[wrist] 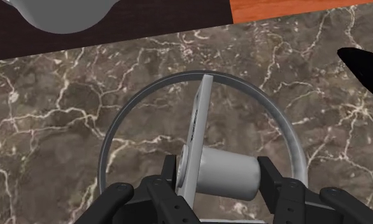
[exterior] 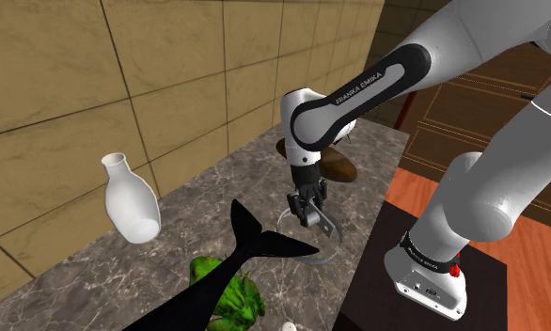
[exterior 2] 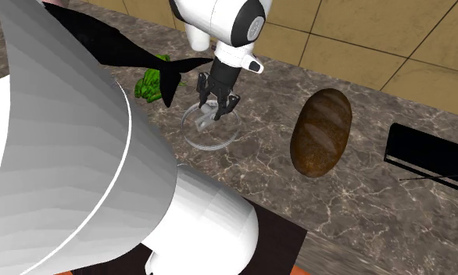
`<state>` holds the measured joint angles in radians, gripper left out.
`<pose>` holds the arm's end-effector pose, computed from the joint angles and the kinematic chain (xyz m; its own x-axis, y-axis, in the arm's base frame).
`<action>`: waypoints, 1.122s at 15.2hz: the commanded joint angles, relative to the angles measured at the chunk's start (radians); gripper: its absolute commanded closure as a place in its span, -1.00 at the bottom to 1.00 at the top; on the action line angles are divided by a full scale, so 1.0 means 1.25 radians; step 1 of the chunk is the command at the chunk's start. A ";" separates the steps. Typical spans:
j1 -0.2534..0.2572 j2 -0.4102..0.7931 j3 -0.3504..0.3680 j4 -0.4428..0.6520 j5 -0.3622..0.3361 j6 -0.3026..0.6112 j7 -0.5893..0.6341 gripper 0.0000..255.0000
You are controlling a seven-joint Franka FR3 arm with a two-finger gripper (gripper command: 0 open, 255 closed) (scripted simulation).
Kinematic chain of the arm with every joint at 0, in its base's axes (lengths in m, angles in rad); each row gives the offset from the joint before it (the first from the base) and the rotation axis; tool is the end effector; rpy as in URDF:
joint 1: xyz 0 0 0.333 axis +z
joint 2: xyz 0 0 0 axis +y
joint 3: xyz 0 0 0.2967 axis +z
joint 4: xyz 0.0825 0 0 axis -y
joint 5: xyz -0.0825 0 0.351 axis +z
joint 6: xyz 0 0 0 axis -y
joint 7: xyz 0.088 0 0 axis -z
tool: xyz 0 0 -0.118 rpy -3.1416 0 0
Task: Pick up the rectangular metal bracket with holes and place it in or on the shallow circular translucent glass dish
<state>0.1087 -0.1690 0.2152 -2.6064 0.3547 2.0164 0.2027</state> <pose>0.3315 0.1334 0.2822 0.8881 -0.0756 -0.4534 -0.1354 -0.9857 -0.1008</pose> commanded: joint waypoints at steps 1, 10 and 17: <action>0.000 0.025 0.001 -0.005 0.001 0.030 -0.006 1.00; 0.000 0.025 0.001 -0.005 0.001 0.030 -0.006 -1.00; -0.015 -0.001 -0.014 0.054 -0.023 -0.058 0.002 -1.00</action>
